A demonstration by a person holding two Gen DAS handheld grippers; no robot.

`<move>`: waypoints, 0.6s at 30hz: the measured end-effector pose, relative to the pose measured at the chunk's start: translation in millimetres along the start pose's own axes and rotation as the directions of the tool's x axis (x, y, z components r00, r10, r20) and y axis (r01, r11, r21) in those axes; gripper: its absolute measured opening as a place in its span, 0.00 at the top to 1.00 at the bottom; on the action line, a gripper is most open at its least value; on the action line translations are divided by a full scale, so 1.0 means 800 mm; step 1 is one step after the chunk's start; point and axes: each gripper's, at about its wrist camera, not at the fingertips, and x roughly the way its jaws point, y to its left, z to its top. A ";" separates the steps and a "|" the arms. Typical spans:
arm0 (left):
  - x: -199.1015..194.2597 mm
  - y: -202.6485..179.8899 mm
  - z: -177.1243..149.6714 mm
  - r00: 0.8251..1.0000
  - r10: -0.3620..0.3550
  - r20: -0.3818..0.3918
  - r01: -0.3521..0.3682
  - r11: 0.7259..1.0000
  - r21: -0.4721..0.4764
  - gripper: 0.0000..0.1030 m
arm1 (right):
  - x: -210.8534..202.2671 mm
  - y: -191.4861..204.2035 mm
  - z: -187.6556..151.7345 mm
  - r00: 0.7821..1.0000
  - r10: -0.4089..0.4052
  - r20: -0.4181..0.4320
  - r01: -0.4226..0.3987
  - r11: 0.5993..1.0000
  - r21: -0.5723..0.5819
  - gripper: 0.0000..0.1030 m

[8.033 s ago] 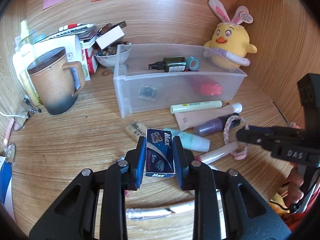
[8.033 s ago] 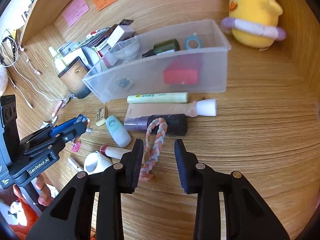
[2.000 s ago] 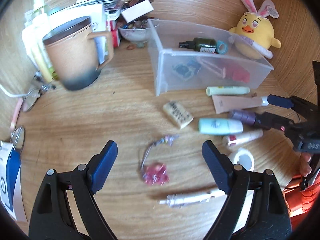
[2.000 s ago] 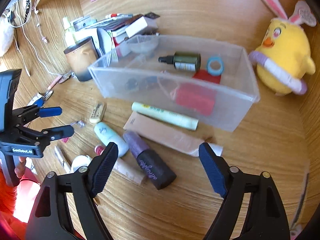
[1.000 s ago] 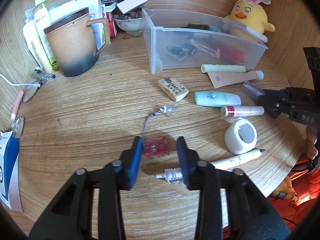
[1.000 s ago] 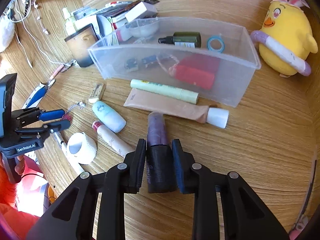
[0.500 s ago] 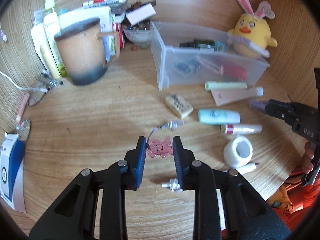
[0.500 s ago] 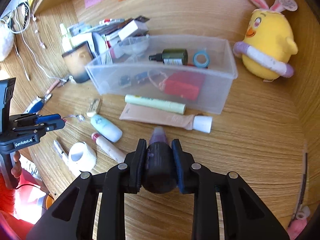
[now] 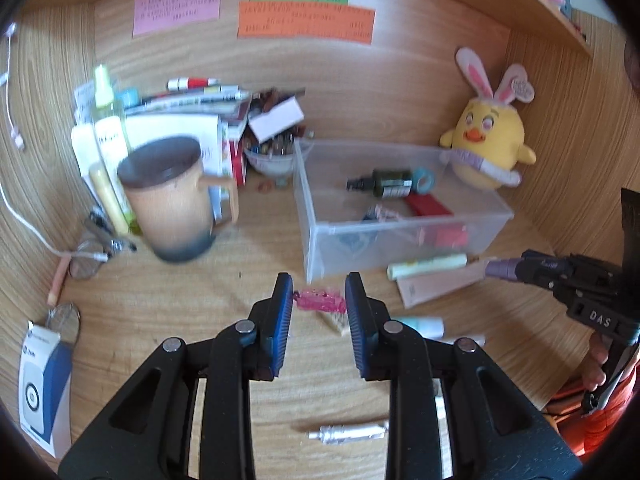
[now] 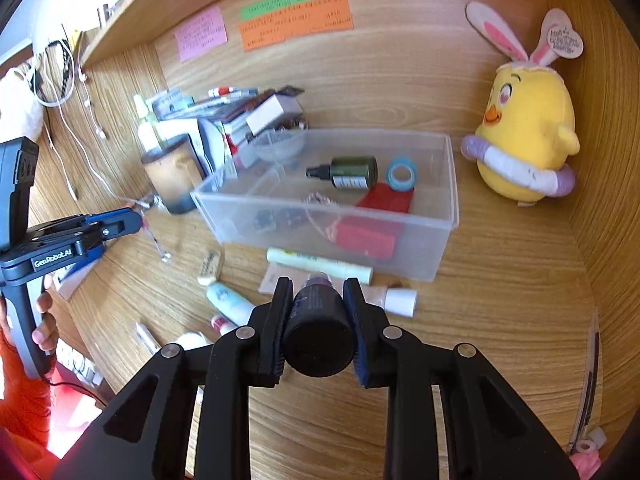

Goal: Organize objects
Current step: 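Lift the pink charm and purple tube toward the clear bin with both tools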

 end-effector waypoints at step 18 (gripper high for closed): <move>0.034 0.002 0.015 0.997 -0.043 -0.058 0.044 0.999 0.016 0.43 | -0.008 -0.007 0.055 0.994 0.013 0.112 -0.016 1.000 0.023 0.77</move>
